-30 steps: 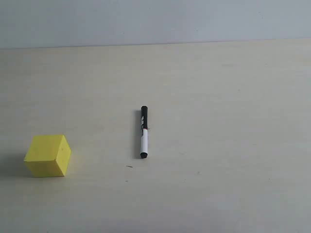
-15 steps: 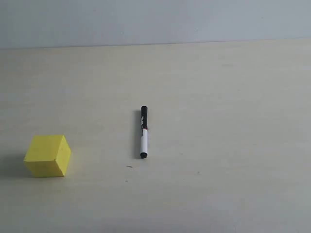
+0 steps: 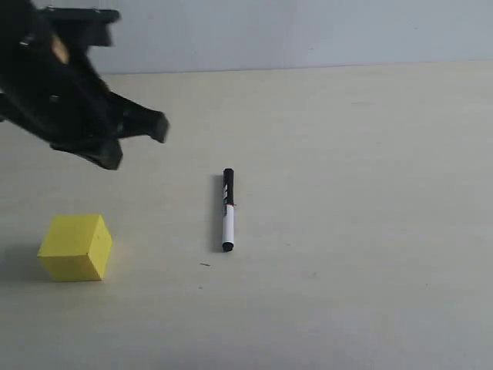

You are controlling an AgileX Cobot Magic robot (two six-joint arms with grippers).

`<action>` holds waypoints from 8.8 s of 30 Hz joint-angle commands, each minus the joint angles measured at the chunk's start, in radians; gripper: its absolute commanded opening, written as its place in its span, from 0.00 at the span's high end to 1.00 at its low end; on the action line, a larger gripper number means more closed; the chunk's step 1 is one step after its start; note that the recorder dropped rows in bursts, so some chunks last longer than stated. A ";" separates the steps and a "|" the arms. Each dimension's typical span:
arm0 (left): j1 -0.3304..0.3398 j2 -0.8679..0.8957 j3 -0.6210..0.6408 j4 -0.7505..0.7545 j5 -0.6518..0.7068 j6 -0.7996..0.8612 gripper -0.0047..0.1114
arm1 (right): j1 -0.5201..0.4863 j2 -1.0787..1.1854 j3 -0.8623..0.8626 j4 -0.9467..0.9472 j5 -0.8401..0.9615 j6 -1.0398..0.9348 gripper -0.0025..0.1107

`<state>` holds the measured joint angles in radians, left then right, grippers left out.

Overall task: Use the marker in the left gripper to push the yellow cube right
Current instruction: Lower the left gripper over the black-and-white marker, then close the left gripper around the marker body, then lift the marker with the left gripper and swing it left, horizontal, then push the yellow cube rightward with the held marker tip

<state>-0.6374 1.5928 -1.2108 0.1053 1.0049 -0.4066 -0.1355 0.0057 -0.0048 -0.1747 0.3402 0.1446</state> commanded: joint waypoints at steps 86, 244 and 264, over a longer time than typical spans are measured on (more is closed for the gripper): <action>-0.152 0.076 -0.166 0.144 0.173 -0.038 0.96 | -0.006 -0.006 0.005 -0.009 -0.007 -0.002 0.98; -0.007 0.077 0.383 0.322 -0.227 1.059 0.96 | -0.006 -0.006 0.005 -0.009 -0.007 -0.002 0.98; -0.059 0.200 0.237 0.246 -0.196 0.873 0.96 | -0.006 -0.006 0.005 -0.009 -0.007 -0.002 0.98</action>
<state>-0.6738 1.7797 -0.9238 0.3554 0.7857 0.5220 -0.1355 0.0057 -0.0048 -0.1747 0.3402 0.1446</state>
